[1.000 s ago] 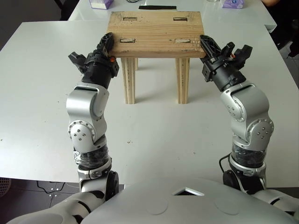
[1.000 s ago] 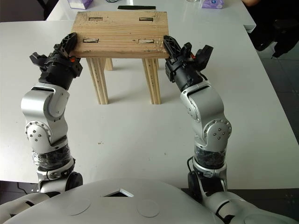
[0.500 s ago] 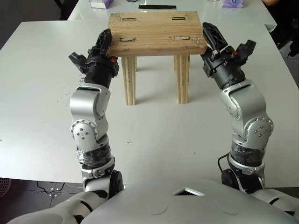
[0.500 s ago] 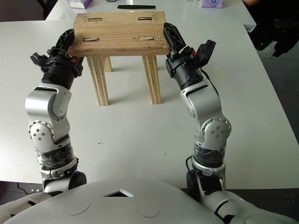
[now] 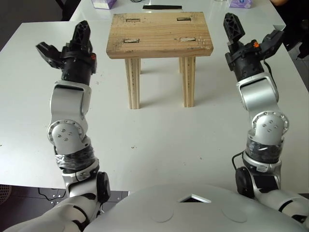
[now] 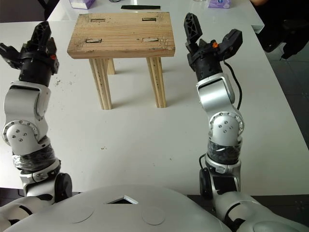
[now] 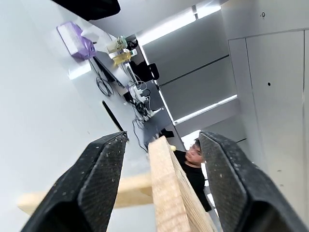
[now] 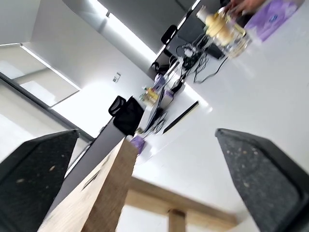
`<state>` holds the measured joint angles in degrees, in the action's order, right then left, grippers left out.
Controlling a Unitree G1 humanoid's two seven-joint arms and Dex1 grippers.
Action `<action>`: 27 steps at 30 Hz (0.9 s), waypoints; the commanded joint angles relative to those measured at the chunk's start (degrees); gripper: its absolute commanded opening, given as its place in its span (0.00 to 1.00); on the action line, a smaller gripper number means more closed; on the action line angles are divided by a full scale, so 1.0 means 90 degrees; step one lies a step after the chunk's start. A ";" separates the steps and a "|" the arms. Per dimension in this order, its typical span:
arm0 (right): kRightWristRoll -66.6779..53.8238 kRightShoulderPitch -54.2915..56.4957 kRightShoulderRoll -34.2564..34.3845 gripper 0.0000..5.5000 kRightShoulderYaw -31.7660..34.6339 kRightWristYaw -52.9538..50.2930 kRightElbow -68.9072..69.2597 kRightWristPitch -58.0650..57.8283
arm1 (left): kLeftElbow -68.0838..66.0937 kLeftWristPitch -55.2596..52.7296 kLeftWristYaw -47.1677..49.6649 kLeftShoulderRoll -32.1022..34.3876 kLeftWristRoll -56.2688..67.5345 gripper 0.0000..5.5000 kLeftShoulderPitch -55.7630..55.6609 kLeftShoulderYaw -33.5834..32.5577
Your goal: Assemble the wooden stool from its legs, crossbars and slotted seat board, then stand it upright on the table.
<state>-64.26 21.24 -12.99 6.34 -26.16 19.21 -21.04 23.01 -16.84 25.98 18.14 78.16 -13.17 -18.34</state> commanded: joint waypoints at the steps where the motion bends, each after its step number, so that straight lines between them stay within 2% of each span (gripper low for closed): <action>1: 0.1732 0.0502 -0.0591 0.95 -0.0038 0.0339 -0.0685 0.0109 | -0.0600 -0.0009 -0.0369 0.1115 -0.2694 0.50 0.0087 0.0285; 5: 0.3348 0.0506 -0.0674 0.95 -0.0565 0.0210 -0.1183 0.0201 | -0.1043 0.0472 -0.0835 0.1257 -0.4743 0.50 -0.0061 0.1167; 9: 0.5511 0.0188 -0.0602 0.95 -0.1759 0.0130 -0.2016 0.0698 | -0.2037 0.0798 -0.0567 0.0514 -0.5908 0.50 0.0279 0.1640; 11: 0.6164 0.0008 -0.0343 0.95 -0.2078 -0.0022 -0.2427 0.0931 | -0.2524 0.0999 -0.0385 0.0065 -0.6217 0.50 0.0416 0.1685; 15: 0.6632 -0.0237 0.0493 0.95 -0.2041 -0.0396 -0.2955 0.1019 | -0.3016 0.1233 -0.0378 -0.0616 -0.6611 0.50 0.0509 0.1679; 19: 0.7034 -0.0262 0.0859 0.95 -0.2021 -0.0161 -0.3216 0.1263 | -0.3084 0.1294 -0.0692 -0.0740 -0.7065 0.50 0.0443 0.1672; 26: 0.7452 -0.0471 0.1061 0.75 -0.1767 0.0201 -0.2998 0.1263 | -0.3162 0.1137 -0.1202 -0.0761 -0.7332 0.50 0.0153 0.1447; 27: 0.7444 -0.0487 0.1112 0.75 -0.1674 0.0192 -0.3031 0.1278 | -0.3196 0.1125 -0.1236 -0.0816 -0.7371 0.50 0.0107 0.1460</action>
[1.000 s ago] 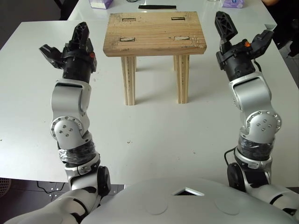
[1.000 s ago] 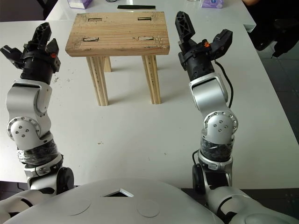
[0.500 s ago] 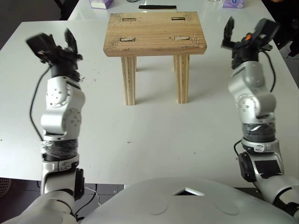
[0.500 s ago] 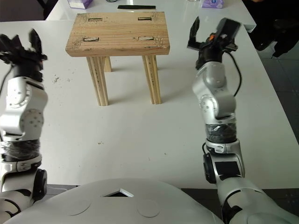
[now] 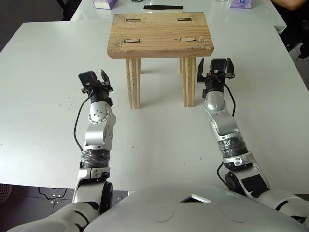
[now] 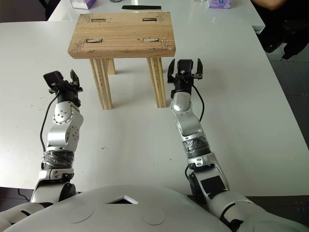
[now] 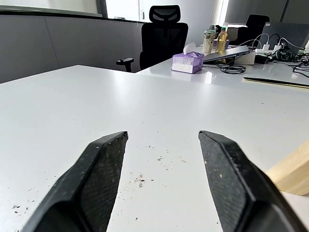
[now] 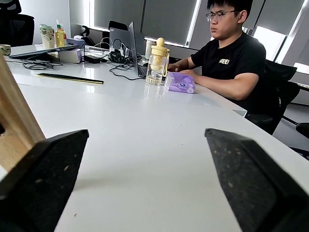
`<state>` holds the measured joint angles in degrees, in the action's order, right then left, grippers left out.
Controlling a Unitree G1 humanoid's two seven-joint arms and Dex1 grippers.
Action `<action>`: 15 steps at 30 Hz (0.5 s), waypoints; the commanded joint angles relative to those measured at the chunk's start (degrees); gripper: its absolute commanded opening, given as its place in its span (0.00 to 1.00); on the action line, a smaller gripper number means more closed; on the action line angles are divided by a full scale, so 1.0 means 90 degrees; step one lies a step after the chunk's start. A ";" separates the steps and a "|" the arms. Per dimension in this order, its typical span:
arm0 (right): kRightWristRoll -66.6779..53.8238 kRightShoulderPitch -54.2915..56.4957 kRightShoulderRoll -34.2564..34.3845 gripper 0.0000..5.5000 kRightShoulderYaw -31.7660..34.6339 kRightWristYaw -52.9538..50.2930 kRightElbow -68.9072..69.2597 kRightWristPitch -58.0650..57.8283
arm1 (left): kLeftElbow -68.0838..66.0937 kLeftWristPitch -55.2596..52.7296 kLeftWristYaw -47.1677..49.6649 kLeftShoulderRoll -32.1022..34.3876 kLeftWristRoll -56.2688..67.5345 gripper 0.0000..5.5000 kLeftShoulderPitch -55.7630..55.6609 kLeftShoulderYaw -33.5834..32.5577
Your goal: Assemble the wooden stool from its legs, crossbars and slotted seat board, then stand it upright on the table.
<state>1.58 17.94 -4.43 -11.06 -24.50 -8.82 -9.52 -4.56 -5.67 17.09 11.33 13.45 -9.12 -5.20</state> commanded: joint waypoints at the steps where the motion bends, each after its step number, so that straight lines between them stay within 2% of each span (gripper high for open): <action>1: 0.0137 -0.0134 0.0221 0.75 0.0353 -0.0016 0.0053 0.0023 | -0.0148 -0.0144 -0.0276 -0.0133 -0.0182 0.50 -0.0366 -0.0013; 11: 0.0143 0.0381 0.0605 0.75 0.1030 -0.0023 -0.0728 0.0133 | -0.0260 -0.0213 -0.0279 -0.0902 -0.0318 0.50 -0.0465 -0.0107; 15: 0.0187 0.0630 0.0698 0.75 0.0995 0.0246 -0.0971 0.0173 | -0.0459 -0.0054 -0.0189 -0.1232 -0.0374 0.50 -0.0603 -0.0167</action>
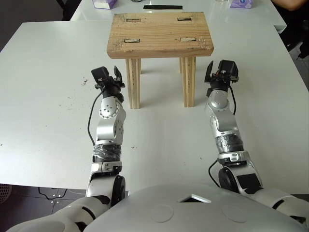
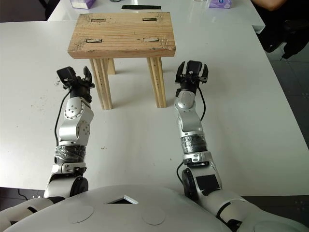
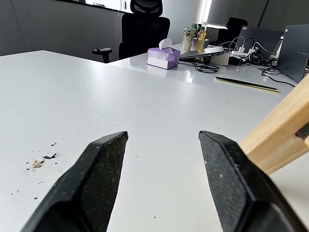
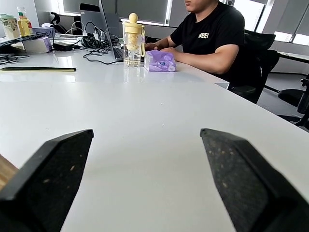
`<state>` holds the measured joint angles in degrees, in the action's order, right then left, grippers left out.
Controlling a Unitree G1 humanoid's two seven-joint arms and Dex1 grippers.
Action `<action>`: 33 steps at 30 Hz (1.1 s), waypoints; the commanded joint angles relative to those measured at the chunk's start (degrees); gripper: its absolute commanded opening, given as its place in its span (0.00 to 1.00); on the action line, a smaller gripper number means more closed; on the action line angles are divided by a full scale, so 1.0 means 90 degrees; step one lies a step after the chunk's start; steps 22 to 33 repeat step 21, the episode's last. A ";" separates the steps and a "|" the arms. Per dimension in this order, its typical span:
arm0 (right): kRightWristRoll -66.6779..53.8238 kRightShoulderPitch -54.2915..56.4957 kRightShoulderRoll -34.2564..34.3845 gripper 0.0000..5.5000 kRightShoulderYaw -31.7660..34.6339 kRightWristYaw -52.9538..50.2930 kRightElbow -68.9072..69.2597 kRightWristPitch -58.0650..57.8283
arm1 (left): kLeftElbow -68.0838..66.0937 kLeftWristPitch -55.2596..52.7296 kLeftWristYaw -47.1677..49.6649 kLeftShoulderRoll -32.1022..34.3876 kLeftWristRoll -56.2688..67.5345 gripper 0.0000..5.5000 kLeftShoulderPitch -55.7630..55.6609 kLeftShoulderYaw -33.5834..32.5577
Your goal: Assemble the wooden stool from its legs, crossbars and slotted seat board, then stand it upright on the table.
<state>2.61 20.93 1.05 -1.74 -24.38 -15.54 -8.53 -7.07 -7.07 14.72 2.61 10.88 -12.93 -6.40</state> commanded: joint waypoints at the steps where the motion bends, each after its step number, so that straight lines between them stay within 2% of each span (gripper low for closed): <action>1: 0.0122 0.0351 0.0104 0.75 -0.0100 0.0309 -0.0283 0.0098 | -0.0171 0.0145 0.0083 -0.0356 -0.0099 0.50 -0.0156 -0.0023; 7: 0.0269 0.0587 0.0288 0.74 -0.0202 0.0464 -0.0350 0.0075 | -0.0063 0.0371 0.0318 -0.0804 -0.0255 0.63 -0.0075 -0.0088; 13: 0.0492 0.0773 0.0244 0.74 -0.0185 0.0456 -0.0469 0.0008 | -0.0367 0.0281 0.0809 -0.1032 -0.0524 0.63 -0.0610 -0.0077; 16: 0.0603 0.0739 0.0133 0.74 -0.0152 0.0451 -0.0587 0.0025 | -0.0271 0.0304 0.0966 -0.1098 -0.0701 0.63 -0.0431 -0.0018; 19: 0.0580 0.0880 0.0073 0.65 -0.0008 0.0447 -0.0871 0.0146 | -0.0334 0.0227 0.0998 -0.1020 -0.0840 0.64 -0.0304 0.0008; 33: 0.0555 0.1058 0.0031 0.65 0.0106 0.0430 -0.1050 0.0237 | -0.0370 0.0157 0.1015 -0.0903 -0.0985 0.64 -0.0379 0.0065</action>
